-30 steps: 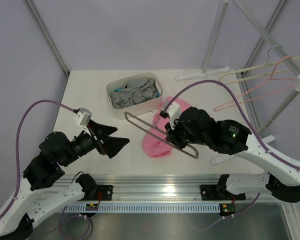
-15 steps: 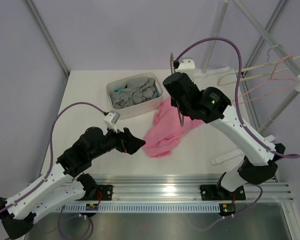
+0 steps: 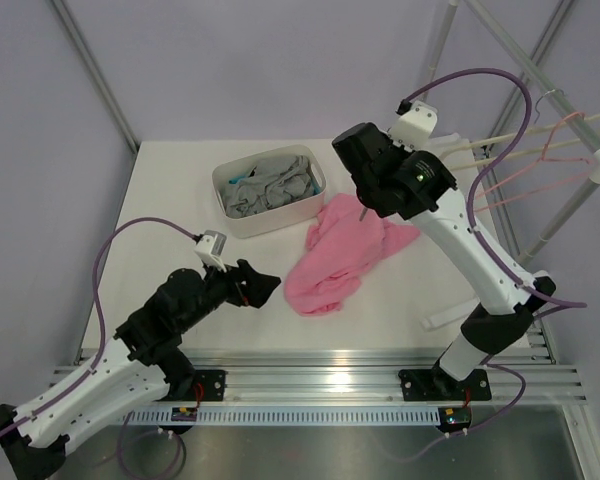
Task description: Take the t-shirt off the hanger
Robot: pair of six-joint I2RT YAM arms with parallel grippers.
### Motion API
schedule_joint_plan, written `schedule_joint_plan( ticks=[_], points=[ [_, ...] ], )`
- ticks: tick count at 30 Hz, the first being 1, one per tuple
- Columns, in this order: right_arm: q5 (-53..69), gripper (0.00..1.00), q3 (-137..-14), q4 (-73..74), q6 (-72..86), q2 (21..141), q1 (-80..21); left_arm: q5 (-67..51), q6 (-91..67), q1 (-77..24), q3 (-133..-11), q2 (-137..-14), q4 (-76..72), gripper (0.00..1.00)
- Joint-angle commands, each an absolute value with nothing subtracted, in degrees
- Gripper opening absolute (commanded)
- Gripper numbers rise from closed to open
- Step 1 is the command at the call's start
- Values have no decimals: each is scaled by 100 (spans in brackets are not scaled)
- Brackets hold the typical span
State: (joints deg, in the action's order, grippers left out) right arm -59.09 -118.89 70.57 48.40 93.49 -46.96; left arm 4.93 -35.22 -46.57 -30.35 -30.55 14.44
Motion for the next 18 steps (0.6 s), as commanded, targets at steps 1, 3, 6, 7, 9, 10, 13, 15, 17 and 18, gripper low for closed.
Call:
schedule_joint_plan(
  ticks=[1,3,6,7,9,10,13,15,17,18],
  points=[
    [-6275,0,-12224,6882,5440,9623,-4482,712,-3401,-4667,-3032,-3102,1046,99],
    [-6363,0,-12453,7048,5537,9878,-4474,677,-3340,-4667,-3050,-3172,1046,99],
    [-6469,0,-12761,7171,5747,10160,-4351,694,-3305,-4667,-3059,-3234,1046,99],
    [-6469,0,-12892,7189,5870,10221,-4237,764,-3287,-4667,-3067,-3287,1037,99],
    [-6530,0,-13042,7312,6046,10379,-4123,878,-3261,-4667,-3015,-3331,1046,99],
    [-6539,0,-13156,7330,6073,10415,-4061,922,-3252,-4667,-2989,-3348,1011,99],
    [-6504,0,-13315,7093,5873,10520,-3841,941,-3243,-4676,-2971,-3410,958,99],
    [-6548,0,-13420,6848,5583,10591,-3727,897,-3252,-4667,-2962,-3419,906,99],
    [-6557,0,-13473,6628,5397,10669,-3718,861,-3243,-4676,-2909,-3436,826,99],
    [-6496,0,-13578,6610,5388,10696,-3718,870,-3234,-4676,-2892,-3428,809,99]
  ],
)
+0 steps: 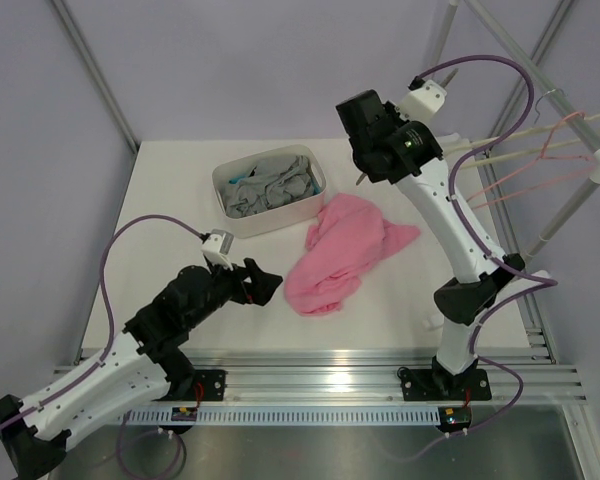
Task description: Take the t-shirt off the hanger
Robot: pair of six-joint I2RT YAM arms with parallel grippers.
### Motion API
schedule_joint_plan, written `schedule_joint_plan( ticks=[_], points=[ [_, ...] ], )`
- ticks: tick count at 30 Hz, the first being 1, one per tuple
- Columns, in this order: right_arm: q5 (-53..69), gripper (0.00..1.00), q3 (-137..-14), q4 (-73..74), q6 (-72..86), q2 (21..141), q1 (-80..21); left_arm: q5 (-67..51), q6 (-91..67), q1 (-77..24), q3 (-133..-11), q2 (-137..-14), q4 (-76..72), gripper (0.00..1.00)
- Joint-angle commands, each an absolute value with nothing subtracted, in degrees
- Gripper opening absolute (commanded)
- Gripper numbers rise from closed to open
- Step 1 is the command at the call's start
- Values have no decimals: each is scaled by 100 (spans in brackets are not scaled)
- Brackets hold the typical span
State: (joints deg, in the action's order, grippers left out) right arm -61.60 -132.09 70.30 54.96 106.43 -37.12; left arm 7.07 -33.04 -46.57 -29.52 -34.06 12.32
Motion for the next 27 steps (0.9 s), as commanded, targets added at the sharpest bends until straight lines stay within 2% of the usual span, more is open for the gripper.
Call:
schedule_joint_plan(
  ticks=[1,6,13,27],
  points=[
    [-6469,0,-13640,6583,5353,10731,-3718,888,-3217,-4667,-2874,-3436,774,99],
    [-6661,0,-14061,6310,5071,10986,-3648,976,-3199,-4667,-2734,-3498,738,99],
    [-6591,0,-13948,6346,5616,10899,-3261,765,-3111,-4667,-2637,-3481,615,99],
    [-6820,0,-13878,5915,5432,10872,-2848,457,-3173,-4667,-2522,-3463,282,99]
  ],
)
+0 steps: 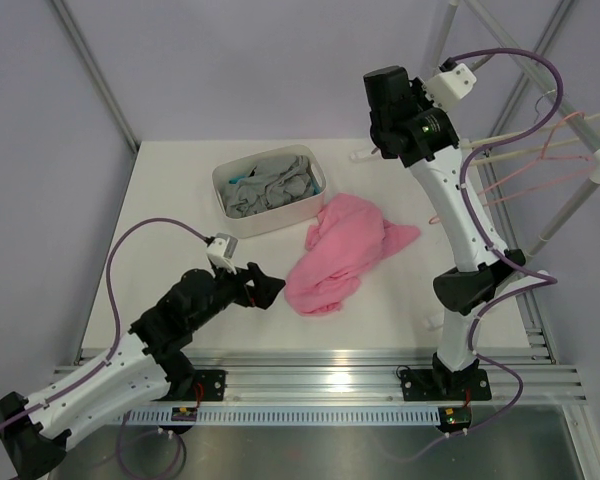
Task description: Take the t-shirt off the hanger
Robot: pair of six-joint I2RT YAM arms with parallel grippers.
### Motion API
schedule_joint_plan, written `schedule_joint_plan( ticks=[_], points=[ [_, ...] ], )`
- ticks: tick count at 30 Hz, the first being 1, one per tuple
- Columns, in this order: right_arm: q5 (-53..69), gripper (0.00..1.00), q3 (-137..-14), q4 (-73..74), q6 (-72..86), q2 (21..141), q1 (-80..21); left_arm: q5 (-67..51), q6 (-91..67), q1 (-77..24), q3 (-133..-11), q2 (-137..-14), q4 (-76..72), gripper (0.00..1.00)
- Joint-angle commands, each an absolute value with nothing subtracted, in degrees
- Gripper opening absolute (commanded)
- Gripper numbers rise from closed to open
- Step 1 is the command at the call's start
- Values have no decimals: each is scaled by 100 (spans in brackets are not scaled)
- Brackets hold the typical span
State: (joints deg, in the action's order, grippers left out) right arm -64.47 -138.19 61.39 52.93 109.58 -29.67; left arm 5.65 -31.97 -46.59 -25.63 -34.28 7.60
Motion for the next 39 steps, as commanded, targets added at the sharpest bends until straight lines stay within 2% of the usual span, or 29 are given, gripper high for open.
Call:
schedule_joint_plan(
  ticks=[1,9,25,39],
  points=[
    [-6838,0,-13843,5811,5414,10872,-2830,457,-3155,-4667,-2531,-3489,281,99],
    [-6873,0,-13966,5309,5010,10863,-2708,202,-3094,-4667,-2549,-3691,220,99],
    [-5828,0,-14309,5862,5642,11013,-1680,-140,-3103,-4667,-2426,-3867,-158,99],
    [-5634,0,-14300,5792,5660,10942,-1283,-316,-3032,-4667,-2382,-3867,-237,99]
  ],
)
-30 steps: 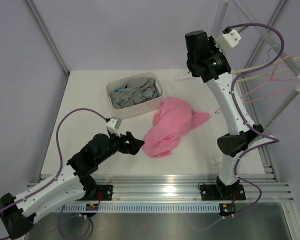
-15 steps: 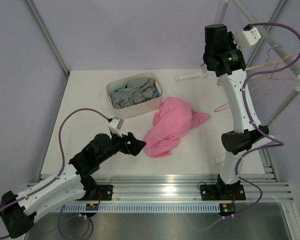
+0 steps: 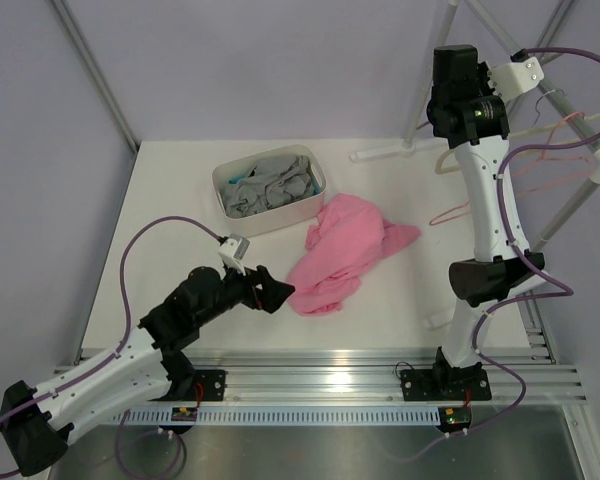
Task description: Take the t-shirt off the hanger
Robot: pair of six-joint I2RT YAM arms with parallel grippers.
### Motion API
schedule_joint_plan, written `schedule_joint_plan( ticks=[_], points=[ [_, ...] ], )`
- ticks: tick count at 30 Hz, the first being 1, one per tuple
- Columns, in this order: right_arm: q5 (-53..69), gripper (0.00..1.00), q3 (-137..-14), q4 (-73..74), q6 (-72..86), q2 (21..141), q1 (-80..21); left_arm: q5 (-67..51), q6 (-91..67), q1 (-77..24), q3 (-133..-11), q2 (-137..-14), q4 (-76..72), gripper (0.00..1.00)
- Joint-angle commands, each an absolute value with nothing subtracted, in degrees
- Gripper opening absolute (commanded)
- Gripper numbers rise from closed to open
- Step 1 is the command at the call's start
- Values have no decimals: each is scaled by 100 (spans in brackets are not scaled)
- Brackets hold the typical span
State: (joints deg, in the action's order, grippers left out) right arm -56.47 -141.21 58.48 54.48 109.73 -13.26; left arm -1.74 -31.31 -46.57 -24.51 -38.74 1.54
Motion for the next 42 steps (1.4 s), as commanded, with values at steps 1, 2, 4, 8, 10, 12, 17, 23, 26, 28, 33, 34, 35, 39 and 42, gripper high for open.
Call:
schedule_joint_plan(
  ticks=[1,2,4,8,10,12,17,23,26,28,33,34,35,39,42],
  points=[
    [-5625,0,-14265,5783,5678,10942,-1283,-334,-3032,-4667,-2382,-3867,-237,99],
    [-5625,0,-14204,5809,5773,10951,-1275,-343,-3024,-4676,-2373,-3850,-237,99],
    [-5608,0,-14151,5836,5818,10960,-1266,-343,-3023,-4667,-2347,-3823,-229,99],
    [-5502,0,-14063,5784,5845,10951,-1231,-316,-3015,-4667,-2312,-3753,-211,99],
    [-5458,10,-13992,5670,5775,10907,-1230,-316,-2997,-4667,-2312,-3753,-211,99],
    [-5336,33,-13827,5442,5486,10829,-1230,-325,-2997,-4676,-2312,-3744,-211,99],
    [-4897,74,-13080,4545,4923,10284,-1230,-360,-2953,-4667,-2312,-3727,-211,99],
    [-4167,100,-12683,4078,4089,9739,-1230,-325,-2892,-4667,-2268,-3648,-202,99],
    [-3930,100,-12446,3938,3587,9423,-1239,-290,-2892,-4667,-2241,-3621,-185,99],
    [-3902,99,-12393,4086,3341,9203,-1230,-281,-2883,-4667,-2224,-3586,-176,99],
    [-3736,100,-12691,5000,3208,8860,-1230,-299,-2874,-4667,-2276,-3507,-132,99],
    [-3622,99,-12683,5079,3199,8790,-1239,-299,-2874,-4667,-2294,-3489,-123,99],
    [-3499,99,-12657,5193,3199,8659,-1239,-308,-2874,-4667,-2320,-3481,-123,99],
    [-1800,100,-12280,5169,2797,8254,-1239,-483,-2865,-4676,-2241,-3419,-350,99],
    [-708,100,-11647,4817,2410,7771,-1248,-764,-2839,-4667,-2302,-3375,-378,99]
  ],
)
